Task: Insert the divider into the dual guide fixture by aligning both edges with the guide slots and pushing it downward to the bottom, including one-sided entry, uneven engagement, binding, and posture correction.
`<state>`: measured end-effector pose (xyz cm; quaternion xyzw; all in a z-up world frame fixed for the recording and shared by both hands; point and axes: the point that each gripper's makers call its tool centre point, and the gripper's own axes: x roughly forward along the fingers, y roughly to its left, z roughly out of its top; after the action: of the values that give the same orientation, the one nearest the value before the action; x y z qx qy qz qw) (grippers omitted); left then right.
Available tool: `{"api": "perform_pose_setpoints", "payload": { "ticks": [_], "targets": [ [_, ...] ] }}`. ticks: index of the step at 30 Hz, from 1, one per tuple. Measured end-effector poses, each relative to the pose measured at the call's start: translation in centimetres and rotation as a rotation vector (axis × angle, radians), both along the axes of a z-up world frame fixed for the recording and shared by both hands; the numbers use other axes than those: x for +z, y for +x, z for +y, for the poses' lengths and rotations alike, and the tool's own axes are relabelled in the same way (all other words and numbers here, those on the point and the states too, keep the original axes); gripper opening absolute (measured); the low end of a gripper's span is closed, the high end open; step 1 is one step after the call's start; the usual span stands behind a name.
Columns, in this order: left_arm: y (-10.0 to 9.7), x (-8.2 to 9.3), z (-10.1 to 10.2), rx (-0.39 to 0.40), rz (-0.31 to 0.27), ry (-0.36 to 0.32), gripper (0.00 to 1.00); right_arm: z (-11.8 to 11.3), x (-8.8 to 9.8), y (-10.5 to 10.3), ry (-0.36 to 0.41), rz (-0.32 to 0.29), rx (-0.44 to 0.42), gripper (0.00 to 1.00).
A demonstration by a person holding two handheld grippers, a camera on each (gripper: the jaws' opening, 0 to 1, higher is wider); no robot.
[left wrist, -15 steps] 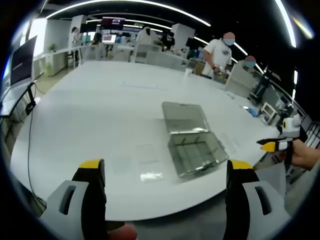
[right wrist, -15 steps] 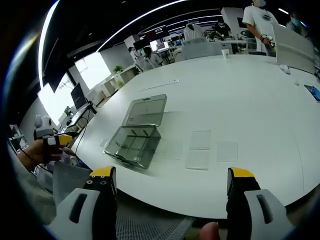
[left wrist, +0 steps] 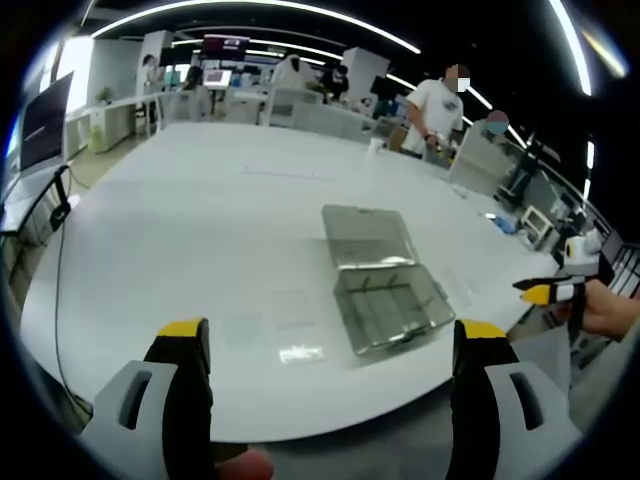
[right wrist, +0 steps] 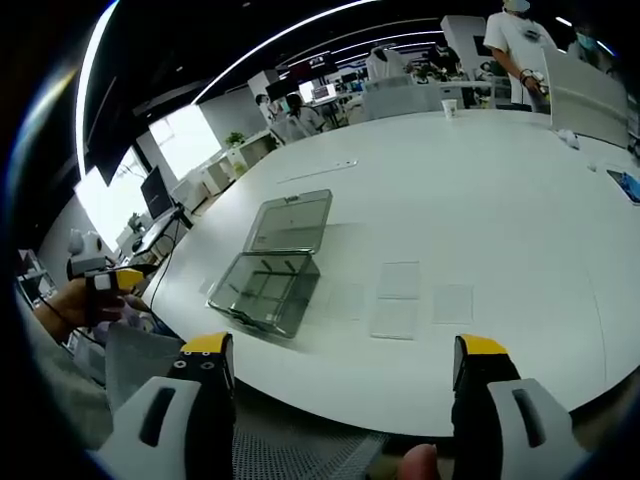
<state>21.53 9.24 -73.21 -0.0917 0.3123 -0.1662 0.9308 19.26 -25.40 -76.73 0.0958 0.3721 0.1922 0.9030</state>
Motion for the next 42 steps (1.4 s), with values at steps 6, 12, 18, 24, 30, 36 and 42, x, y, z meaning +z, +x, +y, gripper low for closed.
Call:
{"api": "perform_pose_setpoints", "payload": {
  "ticks": [6, 12, 18, 24, 30, 36, 42],
  "targets": [
    [0.06, 0.19, 0.0, -0.002, -0.003, 0.0, 0.99, -0.03, 0.11, 0.09, 0.0, -0.001, 0.0, 0.89],
    [0.15, 0.24, -0.06, -0.003, -0.004, -0.001, 0.99, -0.11, 0.15, 0.27, -0.006, 0.0, 0.004, 0.89],
    [0.27, 0.34, -0.21, -0.006, -0.007, -0.003, 0.99, -0.19, 0.26, 0.41, -0.01, 0.0, 0.006, 0.88],
    [0.35, 0.44, -0.3, -0.006, -0.01, -0.005, 0.99, -0.3, 0.31, 0.45, -0.012, 0.001, 0.005, 0.88],
    [0.4, 0.42, -0.28, -0.005, -0.01, -0.007, 0.99, -0.35, 0.36, 0.6, -0.015, 0.001, 0.007, 0.87],
    [0.38, 0.4, -0.19, -0.006, -0.01, -0.008, 0.99, -0.45, 0.24, 0.54, -0.021, 0.005, 0.008, 0.87],
    [0.44, 0.39, -0.04, -0.003, -0.009, -0.009, 0.99, -0.4, 0.18, 0.47, -0.019, 0.007, 0.006, 0.87]
  ]
}}
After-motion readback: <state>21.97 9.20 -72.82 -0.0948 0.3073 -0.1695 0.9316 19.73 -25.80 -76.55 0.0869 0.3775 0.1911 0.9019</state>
